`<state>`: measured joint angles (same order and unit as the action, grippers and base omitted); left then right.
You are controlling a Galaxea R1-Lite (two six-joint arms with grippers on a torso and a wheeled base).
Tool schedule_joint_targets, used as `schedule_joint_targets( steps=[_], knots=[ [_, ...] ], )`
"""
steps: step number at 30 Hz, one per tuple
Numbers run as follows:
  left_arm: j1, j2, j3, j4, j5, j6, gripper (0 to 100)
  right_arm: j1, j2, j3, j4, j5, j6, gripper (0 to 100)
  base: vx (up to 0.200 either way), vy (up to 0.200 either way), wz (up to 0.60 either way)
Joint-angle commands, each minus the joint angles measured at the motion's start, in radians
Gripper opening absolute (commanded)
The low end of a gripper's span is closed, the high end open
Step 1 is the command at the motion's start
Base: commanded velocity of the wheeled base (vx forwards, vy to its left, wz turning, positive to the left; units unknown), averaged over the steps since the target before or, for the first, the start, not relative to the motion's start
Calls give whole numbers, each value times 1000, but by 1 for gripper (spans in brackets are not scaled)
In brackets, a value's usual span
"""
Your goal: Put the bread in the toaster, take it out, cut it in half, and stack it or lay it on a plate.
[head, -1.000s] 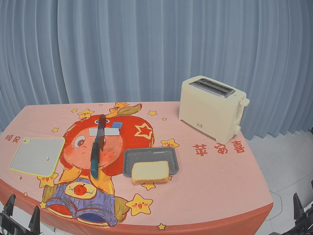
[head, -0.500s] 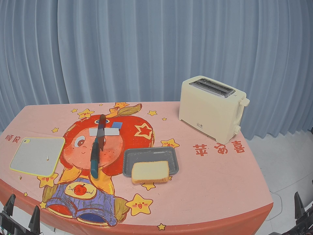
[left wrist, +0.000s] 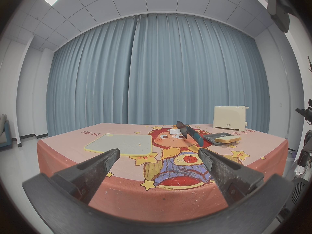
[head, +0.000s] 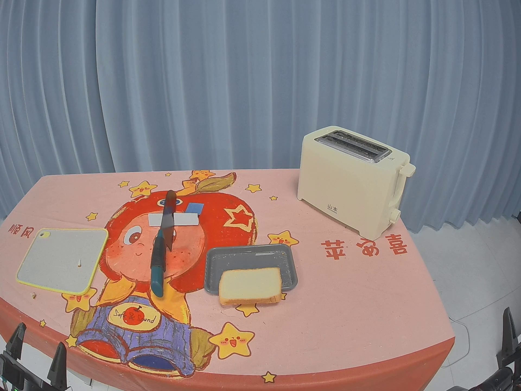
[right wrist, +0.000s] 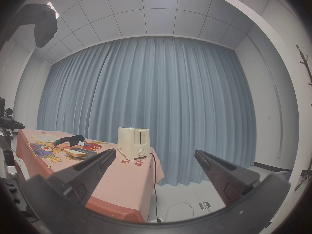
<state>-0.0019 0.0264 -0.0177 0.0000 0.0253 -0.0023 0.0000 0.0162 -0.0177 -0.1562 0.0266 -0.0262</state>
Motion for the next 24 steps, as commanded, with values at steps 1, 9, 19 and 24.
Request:
schedule_joint_targets(
  steps=[1,9,19,24],
  knots=[
    [0,1,18,0,1,-1,100,0,-9,18,-3,7,-3,100,0,0,0],
    [0,1,18,-2,1,-1,100,0,-12,7,-17,69,8,100,0,0,0],
    [0,1,18,0,1,-1,100,3,-2,-18,1,185,80,100,0,0,0],
    [0,1,18,0,1,-1,100,8,2,-30,1,196,88,100,0,0,0]
  ],
)
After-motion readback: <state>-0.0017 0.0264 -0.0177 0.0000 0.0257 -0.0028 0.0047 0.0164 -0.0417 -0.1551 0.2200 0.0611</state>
